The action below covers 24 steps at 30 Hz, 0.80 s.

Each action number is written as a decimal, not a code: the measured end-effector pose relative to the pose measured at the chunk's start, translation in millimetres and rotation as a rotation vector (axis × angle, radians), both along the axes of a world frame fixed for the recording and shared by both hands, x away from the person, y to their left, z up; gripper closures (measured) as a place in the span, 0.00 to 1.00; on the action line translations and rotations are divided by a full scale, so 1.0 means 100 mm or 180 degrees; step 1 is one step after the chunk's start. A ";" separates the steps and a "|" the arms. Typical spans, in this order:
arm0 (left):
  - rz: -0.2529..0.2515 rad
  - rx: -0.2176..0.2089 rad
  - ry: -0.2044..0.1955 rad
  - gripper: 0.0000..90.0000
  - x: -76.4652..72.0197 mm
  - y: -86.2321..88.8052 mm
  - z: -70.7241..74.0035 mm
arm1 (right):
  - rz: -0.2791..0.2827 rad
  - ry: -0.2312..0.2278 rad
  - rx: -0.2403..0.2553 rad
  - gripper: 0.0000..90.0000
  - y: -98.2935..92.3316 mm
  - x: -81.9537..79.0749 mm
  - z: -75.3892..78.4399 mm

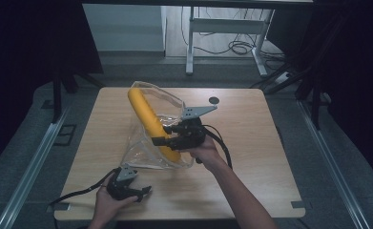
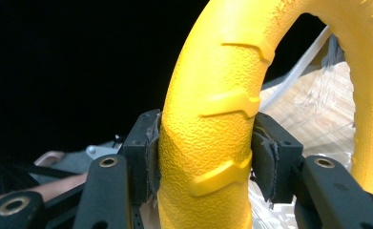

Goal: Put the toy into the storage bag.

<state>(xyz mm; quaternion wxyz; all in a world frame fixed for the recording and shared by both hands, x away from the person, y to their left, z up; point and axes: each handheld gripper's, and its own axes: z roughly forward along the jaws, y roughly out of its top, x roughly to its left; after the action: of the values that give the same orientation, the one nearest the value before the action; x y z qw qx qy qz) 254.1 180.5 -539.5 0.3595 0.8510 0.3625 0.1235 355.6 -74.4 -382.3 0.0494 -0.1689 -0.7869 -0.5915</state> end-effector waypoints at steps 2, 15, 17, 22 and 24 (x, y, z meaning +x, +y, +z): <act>0.0003 0.0002 0.0000 0.19 0.00 0.00 0.00 | -0.0005 -0.0020 -0.0020 0.54 0.00 0.00 0.00; -0.0004 0.0004 0.0016 0.19 0.00 0.00 -0.01 | -0.0243 -0.0355 -0.0244 0.44 -0.03 -0.09 0.02; -0.0006 0.0002 0.0009 0.19 0.00 0.00 0.00 | -0.0245 -0.0390 -0.0252 0.43 -0.05 -0.10 0.03; -0.0003 -0.0002 0.0007 0.19 0.00 0.00 0.00 | -0.0304 -0.0443 -0.0245 0.43 -0.13 -0.14 0.05; -0.0011 -0.0002 0.0010 0.19 0.00 0.00 0.00 | -0.0315 -0.0432 -0.0240 0.43 -0.18 -0.14 0.06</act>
<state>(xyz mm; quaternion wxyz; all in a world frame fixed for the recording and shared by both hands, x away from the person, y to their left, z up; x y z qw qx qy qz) 253.9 180.5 -539.3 0.3594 0.8517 0.3616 0.1215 341.5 -92.8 -376.2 -0.0397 -0.1689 -0.8008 -0.5732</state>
